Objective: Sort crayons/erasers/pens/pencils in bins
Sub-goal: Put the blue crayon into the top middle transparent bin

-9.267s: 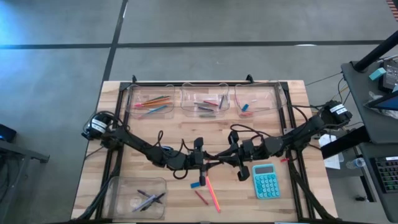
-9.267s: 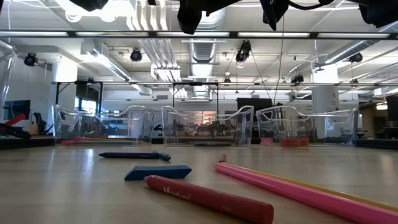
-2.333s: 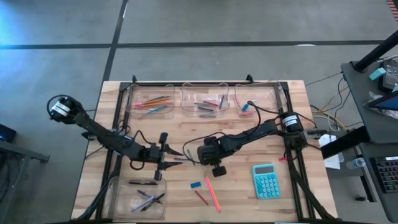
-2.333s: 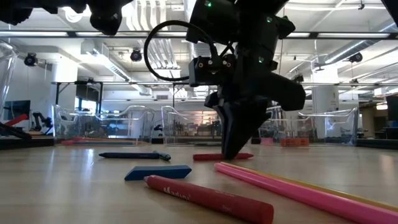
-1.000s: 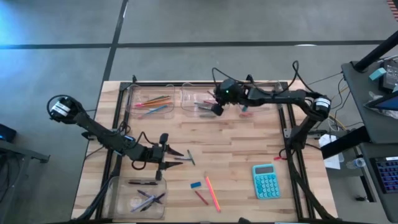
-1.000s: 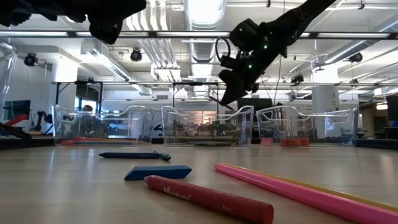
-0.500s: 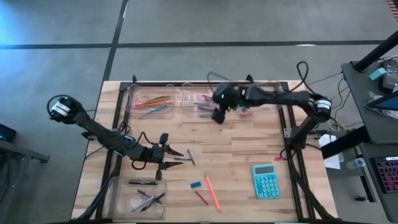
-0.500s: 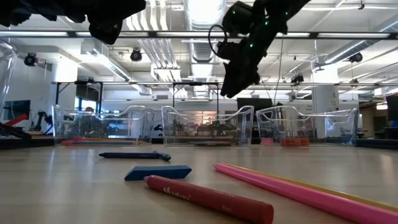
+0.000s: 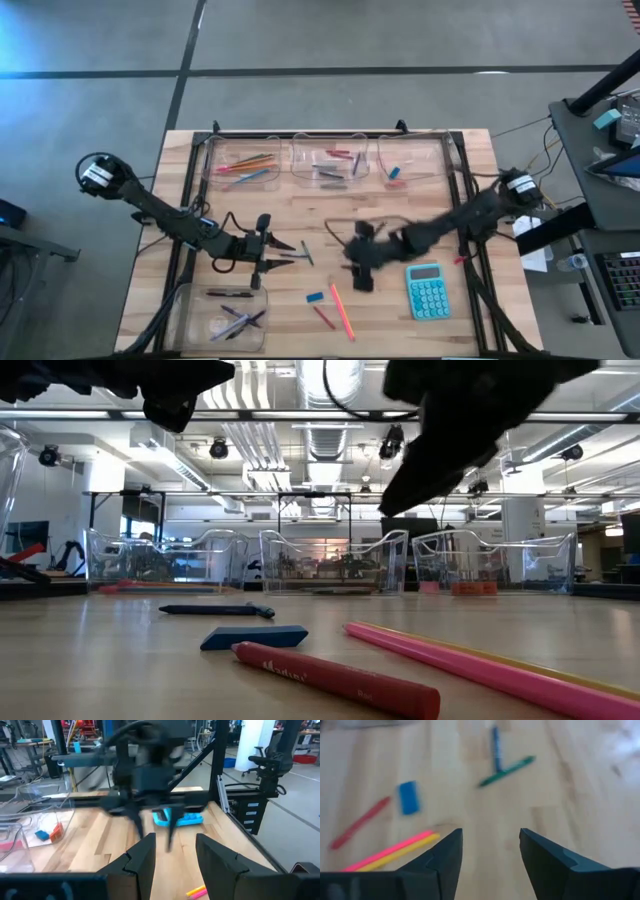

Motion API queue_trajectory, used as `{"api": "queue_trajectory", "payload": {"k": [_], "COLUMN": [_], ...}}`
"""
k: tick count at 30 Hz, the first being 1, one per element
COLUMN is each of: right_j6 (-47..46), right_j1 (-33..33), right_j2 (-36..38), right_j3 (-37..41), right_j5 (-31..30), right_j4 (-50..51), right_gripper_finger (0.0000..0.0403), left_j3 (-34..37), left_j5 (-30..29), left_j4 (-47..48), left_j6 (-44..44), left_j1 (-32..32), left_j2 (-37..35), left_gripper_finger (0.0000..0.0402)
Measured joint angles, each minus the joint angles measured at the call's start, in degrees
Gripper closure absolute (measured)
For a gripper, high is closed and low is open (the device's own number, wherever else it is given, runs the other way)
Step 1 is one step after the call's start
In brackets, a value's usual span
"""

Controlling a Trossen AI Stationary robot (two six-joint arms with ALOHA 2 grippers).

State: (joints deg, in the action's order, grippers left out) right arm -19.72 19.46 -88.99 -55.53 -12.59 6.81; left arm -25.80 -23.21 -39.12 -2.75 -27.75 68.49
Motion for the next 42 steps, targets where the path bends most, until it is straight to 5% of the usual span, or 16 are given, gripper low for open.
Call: {"api": "queue_trajectory", "payload": {"k": [5,11,17,22,42], "right_j6": [-2.2,0.4,0.8,0.8,0.8], "right_j1": [8.3,12.2,12.2,12.2,12.1], "right_j2": [0.7,1.9,2.8,2.8,2.7], "right_j3": [2.5,2.4,2.4,2.4,2.4], "right_j5": [-16.4,-29.7,-29.8,-29.5,-29.5], "right_j4": [-5.0,-5.5,-5.7,-5.7,-5.6], "right_gripper_finger": [0.0221,0.0221,0.0221,0.0220,0.0220], "left_j3": [-3.2,-15.6,-22.0,-22.5,-22.7], "left_j5": [-7.2,-2.5,14.2,23.6,23.2], "left_j4": [15.1,45.1,59.8,60.7,63.1], "left_j6": [-6.5,-13.5,-13.5,-13.2,-12.9], "left_j1": [0.9,4.7,11.0,14.8,16.2], "left_j2": [1.3,4.5,11.9,18.3,29.3], "left_gripper_finger": [0.0276,0.0276,0.0276,0.0276,0.0283]}}
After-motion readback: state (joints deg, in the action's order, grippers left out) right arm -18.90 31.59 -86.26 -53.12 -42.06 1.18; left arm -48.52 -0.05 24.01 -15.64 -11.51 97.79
